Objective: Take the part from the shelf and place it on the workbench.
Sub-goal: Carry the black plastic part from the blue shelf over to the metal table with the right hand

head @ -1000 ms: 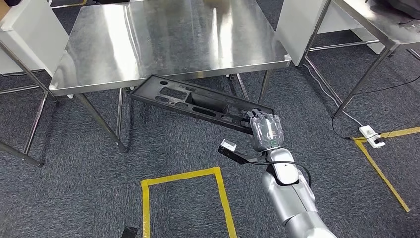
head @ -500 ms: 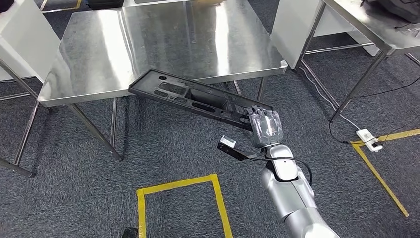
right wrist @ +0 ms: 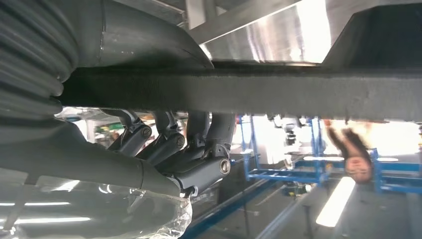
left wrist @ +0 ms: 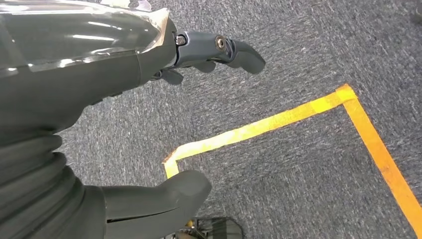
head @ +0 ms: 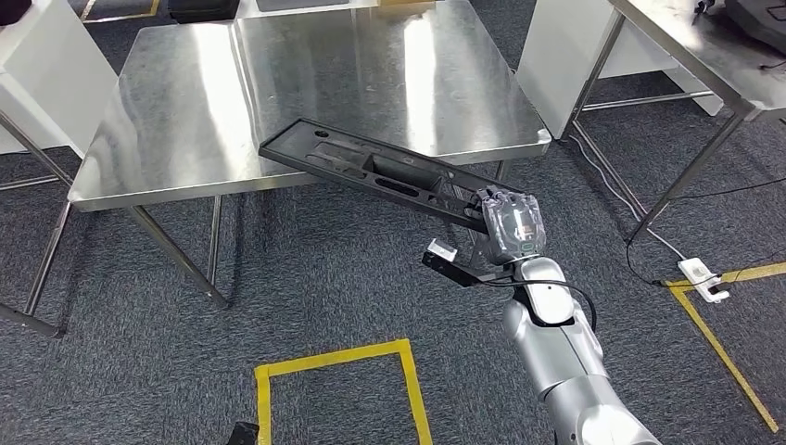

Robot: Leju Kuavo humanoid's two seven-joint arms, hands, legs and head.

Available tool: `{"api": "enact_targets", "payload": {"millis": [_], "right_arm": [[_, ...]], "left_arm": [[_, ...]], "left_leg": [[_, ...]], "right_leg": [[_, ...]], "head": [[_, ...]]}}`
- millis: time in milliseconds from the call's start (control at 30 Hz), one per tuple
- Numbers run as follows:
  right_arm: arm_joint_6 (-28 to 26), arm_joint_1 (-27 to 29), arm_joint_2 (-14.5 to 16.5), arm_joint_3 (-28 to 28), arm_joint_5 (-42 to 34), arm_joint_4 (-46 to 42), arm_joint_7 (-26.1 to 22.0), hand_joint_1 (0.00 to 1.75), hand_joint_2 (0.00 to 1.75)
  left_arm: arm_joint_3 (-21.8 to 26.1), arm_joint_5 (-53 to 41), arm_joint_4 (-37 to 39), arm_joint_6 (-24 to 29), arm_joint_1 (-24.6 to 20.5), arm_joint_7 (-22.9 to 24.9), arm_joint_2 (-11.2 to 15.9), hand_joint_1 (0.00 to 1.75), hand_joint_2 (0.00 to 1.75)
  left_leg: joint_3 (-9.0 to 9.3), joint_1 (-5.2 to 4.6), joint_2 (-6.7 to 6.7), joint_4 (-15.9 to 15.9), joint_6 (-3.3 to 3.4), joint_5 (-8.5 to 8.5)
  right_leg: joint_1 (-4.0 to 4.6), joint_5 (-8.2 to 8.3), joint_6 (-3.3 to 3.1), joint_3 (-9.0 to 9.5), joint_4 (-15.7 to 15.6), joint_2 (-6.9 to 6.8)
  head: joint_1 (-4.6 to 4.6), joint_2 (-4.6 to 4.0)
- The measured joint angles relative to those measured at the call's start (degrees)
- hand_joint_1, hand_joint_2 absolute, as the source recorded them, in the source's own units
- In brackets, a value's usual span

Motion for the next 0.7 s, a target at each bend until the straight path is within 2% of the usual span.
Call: {"api": "enact_targets", "payload": {"millis": [67, 100, 133, 200, 233, 267, 300, 367, 400, 433, 467, 533, 600, 633, 700], "right_arm": [[0.05, -0.83, -0.08, -0.19, -0.04, 0.33, -0.07, 1.75, 1.75], [0.05, -1.16, -0.08, -0.23, -0.08, 0.5, -0.19, 1.75, 1.75], [0.04, -1.44, -0.08, -0.24, -0.18, 0.72, -0.39, 1.75, 1.75], [-0.05, -1.84, -0.08, -0.27, -0.61, 1.33, -0.98, 1.75, 1.75], [-0.11, -1.94, -0.11, -0.29, -0.85, 1.68, -1.27, 1.75, 1.75], [-0.19, -1.97, -0.15, -0.31, -1.06, 2.04, -1.52, 1.75, 1.75], [-0.29, -1.98, -0.19, -0.32, -1.19, 2.37, -1.69, 1.75, 1.75], [-0.57, -2.08, -0.24, -0.33, -1.33, 2.9, -1.87, 1.75, 1.75], [-0.76, -2.21, -0.26, -0.35, -1.39, 3.09, -1.88, 1.75, 1.75], [-0.91, -2.36, -0.29, -0.37, -1.46, 3.28, -1.87, 1.75, 1.75], [-1.03, -2.49, -0.34, -0.41, -1.53, 3.48, -1.87, 1.75, 1.75], [-1.11, -2.65, -0.38, -0.45, -1.63, 3.74, -1.86, 1.75, 1.75], [-1.18, -2.79, -0.46, -0.47, -1.66, 3.92, -1.87, 1.75, 1.75], [-1.22, -2.86, -0.52, -0.49, -1.69, 4.03, -1.87, 1.75, 1.75], [-1.32, -2.93, -0.68, -0.62, -1.8, 4.38, -1.81, 1.75, 1.75]], "left_arm": [[0.01, -0.07, -0.02, -0.01, -0.04, 0.0, 0.05, 0.0, 1.75], [0.01, -0.11, -0.03, -0.01, -0.08, 0.0, 0.08, 0.0, 1.75], [0.01, -0.16, -0.04, -0.02, -0.09, 0.0, 0.09, 0.0, 1.75], [0.02, -0.22, -0.04, -0.04, -0.1, 0.01, 0.09, 0.0, 1.75], [0.02, -0.25, -0.03, -0.06, -0.08, 0.02, 0.1, 0.0, 1.75], [0.03, -0.27, -0.03, -0.07, -0.07, 0.03, 0.1, 0.0, 1.75], [0.03, -0.31, -0.03, -0.08, -0.06, 0.04, 0.13, 0.0, 1.75], [0.03, -0.39, -0.03, -0.11, -0.08, 0.04, 0.21, 0.0, 1.75], [0.03, -0.43, -0.03, -0.15, -0.12, 0.04, 0.26, 0.0, 1.75], [0.03, -0.46, -0.02, -0.2, -0.17, 0.04, 0.3, 0.0, 1.75], [0.03, -0.51, -0.02, -0.25, -0.22, 0.04, 0.32, 0.0, 1.75], [0.04, -0.6, -0.02, -0.31, -0.28, 0.05, 0.34, 0.0, 1.75], [0.05, -0.69, -0.03, -0.32, -0.34, 0.05, 0.34, 0.0, 1.75], [0.06, -0.73, -0.04, -0.34, -0.42, 0.06, 0.33, 0.0, 1.75], [0.06, -0.75, -0.04, -0.4, -0.56, 0.07, 0.3, 0.0, 1.75]], "left_leg": [[-0.39, 0.27, 0.13, 1.14, -0.68, -0.94], [-1.36, 0.41, 0.19, 3.16, -1.06, -2.01], [-3.11, 0.58, 0.24, 6.41, -1.42, -3.43], [-7.91, 0.88, 0.32, 14.17, -1.94, -6.07], [-9.86, 0.99, 0.35, 16.62, -2.07, -6.21], [-10.78, 1.08, 0.38, 16.87, -2.11, -5.08], [-10.47, 1.14, 0.4, 14.76, -2.04, -2.8], [-7.49, 1.14, 0.41, 6.96, -1.63, 2.29], [-5.87, 1.01, 0.41, 3.53, -1.33, 3.71], [-4.85, 0.82, 0.4, 1.56, -1.01, 4.17], [-4.31, 0.6, 0.39, 0.7, -0.65, 3.96], [-3.84, 0.49, 0.38, 0.17, 0.1, 3.76], [-2.75, 0.63, 0.39, -0.85, 0.84, 3.82], [-2.2, 0.73, 0.41, -1.26, 1.16, 3.78], [-1.62, 0.58, 0.35, -1.34, 1.58, 3.29]], "right_leg": [[-0.3, -0.33, -0.88, 0.5, -0.12, 0.1], [-0.51, -0.51, -1.3, 0.84, -0.2, 0.15], [-0.51, -0.74, -1.69, 1.14, -0.22, 0.17], [-0.38, -1.27, -2.14, 1.61, -0.21, 0.18], [-0.32, -1.56, -2.19, 1.9, -0.2, 0.19], [-0.29, -1.89, -2.14, 2.3, -0.2, 0.22], [-0.29, -2.25, -2.02, 2.81, -0.2, 0.26], [-0.21, -3.01, -1.67, 3.88, -0.24, 0.34], [-0.04, -3.35, -1.41, 4.2, -0.27, 0.38], [0.08, -3.6, -1.11, 4.34, -0.31, 0.39], [0.17, -3.81, -0.78, 4.4, -0.4, 0.41], [0.2, -4.09, -0.11, 4.45, -0.61, 0.38], [0.29, -5.01, 0.17, 3.38, 1.6, 0.28], [0.33, -5.95, 0.06, 1.72, 4.56, 0.24], [0.32, -8.16, -0.18, -3.35, 12.79, 0.22]], "head": [[-0.13, 0.0], [-0.31, 0.0], [-0.48, 0.0], [-0.71, 0.0], [-0.71, 0.0], [-0.71, 0.0], [-0.71, 0.0], [-0.72, 0.0], [-0.71, 0.0], [-0.71, 0.0], [-0.69, 0.0], [-0.67, 0.0], [-0.5, 0.0], [-0.39, 0.0], [-0.24, 0.0]]}}
